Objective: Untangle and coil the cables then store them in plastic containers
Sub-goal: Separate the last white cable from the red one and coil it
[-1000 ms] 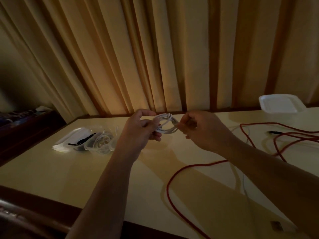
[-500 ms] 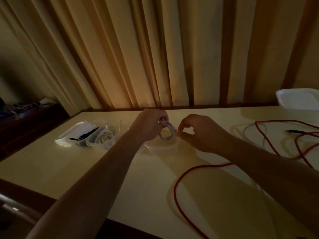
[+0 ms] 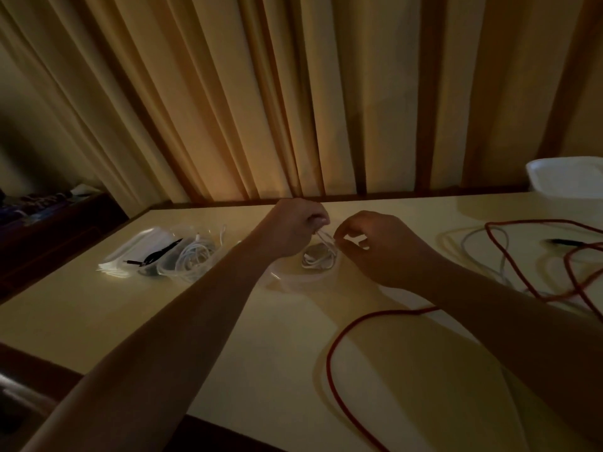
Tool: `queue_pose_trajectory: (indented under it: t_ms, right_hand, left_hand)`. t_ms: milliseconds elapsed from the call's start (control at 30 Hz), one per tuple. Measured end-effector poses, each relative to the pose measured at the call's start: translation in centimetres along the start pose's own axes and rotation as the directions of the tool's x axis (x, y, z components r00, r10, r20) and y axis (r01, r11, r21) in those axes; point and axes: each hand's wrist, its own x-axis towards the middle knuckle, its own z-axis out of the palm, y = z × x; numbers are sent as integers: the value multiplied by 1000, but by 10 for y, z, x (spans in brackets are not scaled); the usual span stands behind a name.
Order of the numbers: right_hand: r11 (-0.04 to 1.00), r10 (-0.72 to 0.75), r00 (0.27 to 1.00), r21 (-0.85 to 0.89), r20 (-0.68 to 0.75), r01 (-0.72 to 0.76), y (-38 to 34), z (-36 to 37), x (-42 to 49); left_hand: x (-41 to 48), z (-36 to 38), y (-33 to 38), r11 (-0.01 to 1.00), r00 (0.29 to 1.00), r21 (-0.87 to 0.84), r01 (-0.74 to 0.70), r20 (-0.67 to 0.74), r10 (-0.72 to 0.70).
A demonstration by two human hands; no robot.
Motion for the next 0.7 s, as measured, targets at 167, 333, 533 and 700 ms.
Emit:
queue_pose_trajectory:
  t_ms: [167,333,533,700]
  right_hand:
    - [999,36,999,-23,-2,-36,-1,-13,2]
    - [992,78,996,-106,37,-74,5,-54,-19]
    - [960,153,988,-240,5,-148,32,-131,-93]
    - [901,331,939,-328,98,-283,55,-156,-152]
  left_hand:
    - [-2,-6,1,1000,999,6,-8,-52,8]
    - [-14,-18,20,978,952,170,-125,-255,166]
    - [-48,4,121,933,904,5,-360,-245,350]
    - [-49,40,190,910,916,-114,-398,3,401]
